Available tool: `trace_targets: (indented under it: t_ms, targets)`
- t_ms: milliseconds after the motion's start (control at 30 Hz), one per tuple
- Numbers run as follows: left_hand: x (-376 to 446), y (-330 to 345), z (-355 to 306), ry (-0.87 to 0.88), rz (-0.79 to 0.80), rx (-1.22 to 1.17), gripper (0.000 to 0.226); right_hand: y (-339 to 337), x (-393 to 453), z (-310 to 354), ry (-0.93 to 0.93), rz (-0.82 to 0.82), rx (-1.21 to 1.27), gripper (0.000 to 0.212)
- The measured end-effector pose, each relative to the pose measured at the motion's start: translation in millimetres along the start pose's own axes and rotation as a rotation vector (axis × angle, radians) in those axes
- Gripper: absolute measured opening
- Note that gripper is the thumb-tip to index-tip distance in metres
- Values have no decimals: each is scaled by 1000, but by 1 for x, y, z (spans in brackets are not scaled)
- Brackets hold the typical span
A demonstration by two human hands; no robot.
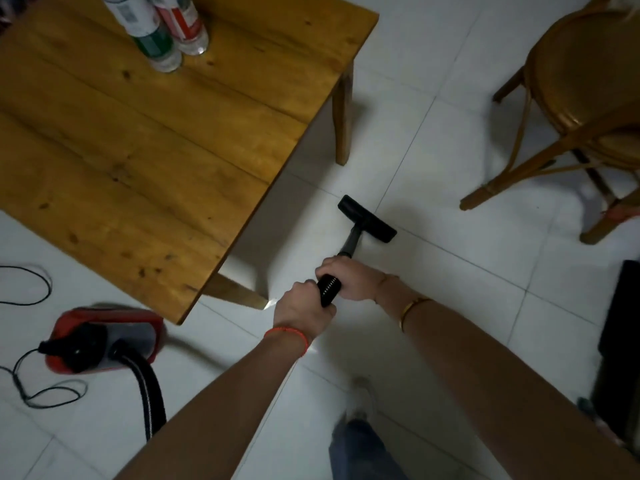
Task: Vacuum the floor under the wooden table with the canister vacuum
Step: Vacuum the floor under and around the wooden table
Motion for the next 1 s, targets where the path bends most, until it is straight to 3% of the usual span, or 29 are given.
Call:
trace_targets:
  t_ms: [233, 433, 767, 1000]
  targets:
    - [54, -22, -46, 26, -41, 7, 25, -56, 17, -49, 8, -36, -11, 24]
    - [52, -30, -42, 30, -30, 23, 27, -59, 17, -43, 30, -32, 38, 21]
    - [-25, -50, 24, 22, 75, 80, 27, -11, -4, 52, 30, -48, 144, 29]
    - [-92, -51, 97, 62, 142, 172, 33, 50, -17, 137, 106, -114, 158, 23]
Point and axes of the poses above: each hand's wrist, its own x-axis towards the middle knuckle, its own y-axis out of the palm, z = x × y, the point moved 4 cm from there along x, towards the middle knuckle, and after that the axes turned 1 degree about -z, right-handed, at the moved point
